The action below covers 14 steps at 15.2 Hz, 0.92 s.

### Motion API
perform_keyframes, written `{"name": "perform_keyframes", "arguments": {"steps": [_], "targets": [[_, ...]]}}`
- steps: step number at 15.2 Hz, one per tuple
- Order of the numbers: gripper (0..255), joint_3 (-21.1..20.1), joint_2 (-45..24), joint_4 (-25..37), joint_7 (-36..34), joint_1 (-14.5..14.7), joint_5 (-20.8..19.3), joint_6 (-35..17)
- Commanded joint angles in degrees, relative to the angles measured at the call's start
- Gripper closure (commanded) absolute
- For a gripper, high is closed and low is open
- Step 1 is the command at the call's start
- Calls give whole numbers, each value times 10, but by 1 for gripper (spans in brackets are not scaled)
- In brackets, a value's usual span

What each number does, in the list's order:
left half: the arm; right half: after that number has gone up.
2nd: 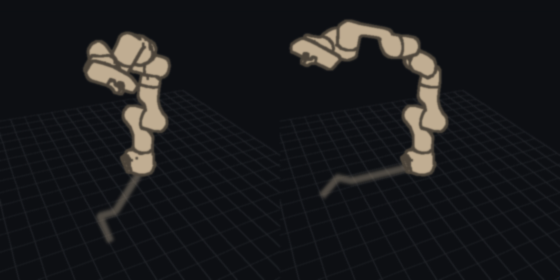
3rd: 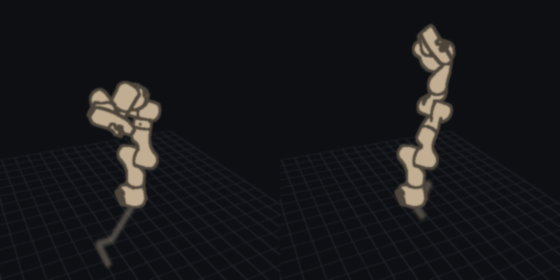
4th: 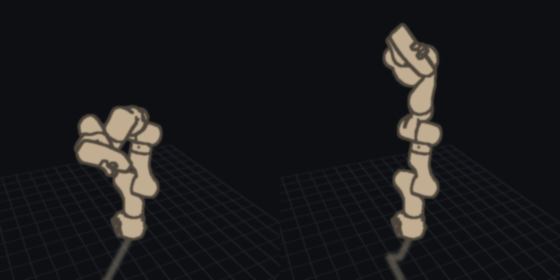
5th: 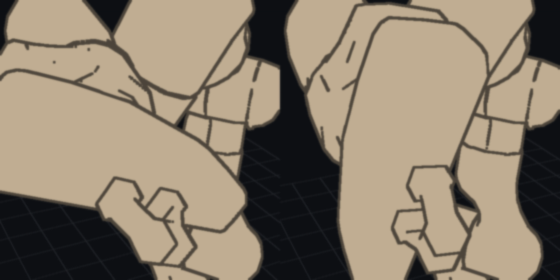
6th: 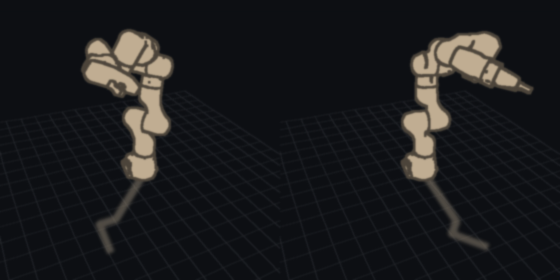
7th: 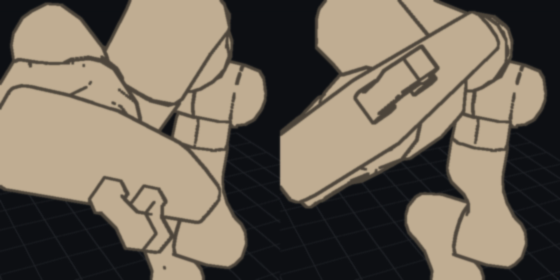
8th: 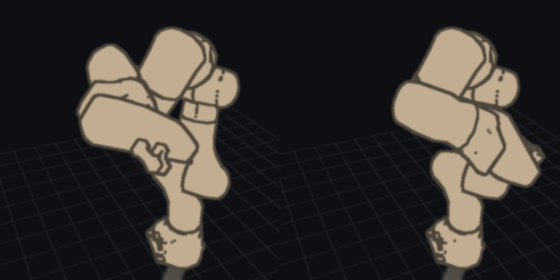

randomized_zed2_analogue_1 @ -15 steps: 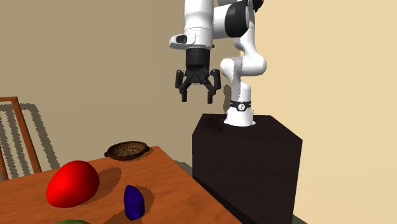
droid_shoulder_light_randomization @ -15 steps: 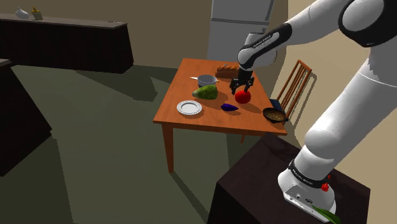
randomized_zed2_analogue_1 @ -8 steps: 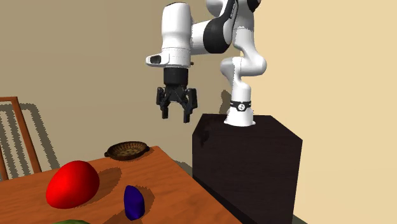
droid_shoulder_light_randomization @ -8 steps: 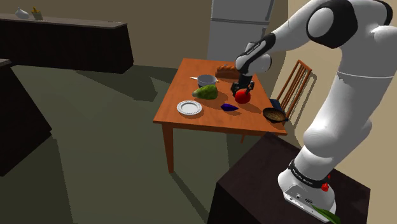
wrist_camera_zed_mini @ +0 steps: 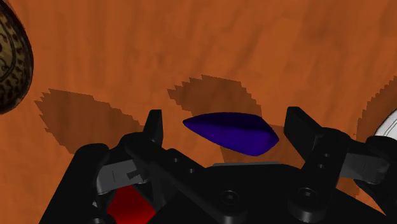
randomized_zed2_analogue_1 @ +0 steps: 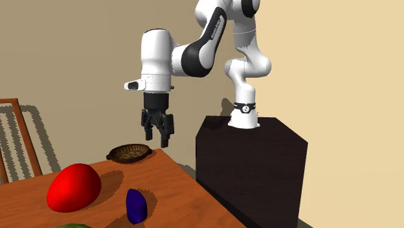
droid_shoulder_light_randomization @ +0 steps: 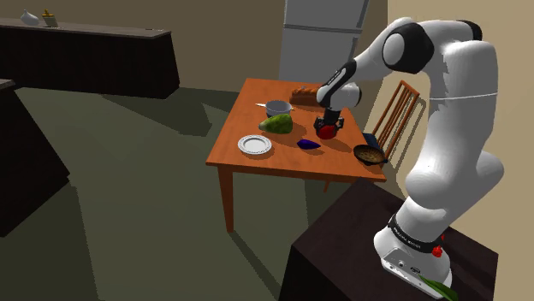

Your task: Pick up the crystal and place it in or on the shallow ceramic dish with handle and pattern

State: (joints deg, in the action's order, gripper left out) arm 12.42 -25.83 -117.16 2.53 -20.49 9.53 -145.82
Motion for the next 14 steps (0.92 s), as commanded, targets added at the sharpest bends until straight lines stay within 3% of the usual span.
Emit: {"name": "perform_keyframes", "arguments": {"steps": [1,14], "targets": [[0,-3,-30,22,3,-9,9,-6],[0,-14,-74,34,12,-18,22,-39]]}}
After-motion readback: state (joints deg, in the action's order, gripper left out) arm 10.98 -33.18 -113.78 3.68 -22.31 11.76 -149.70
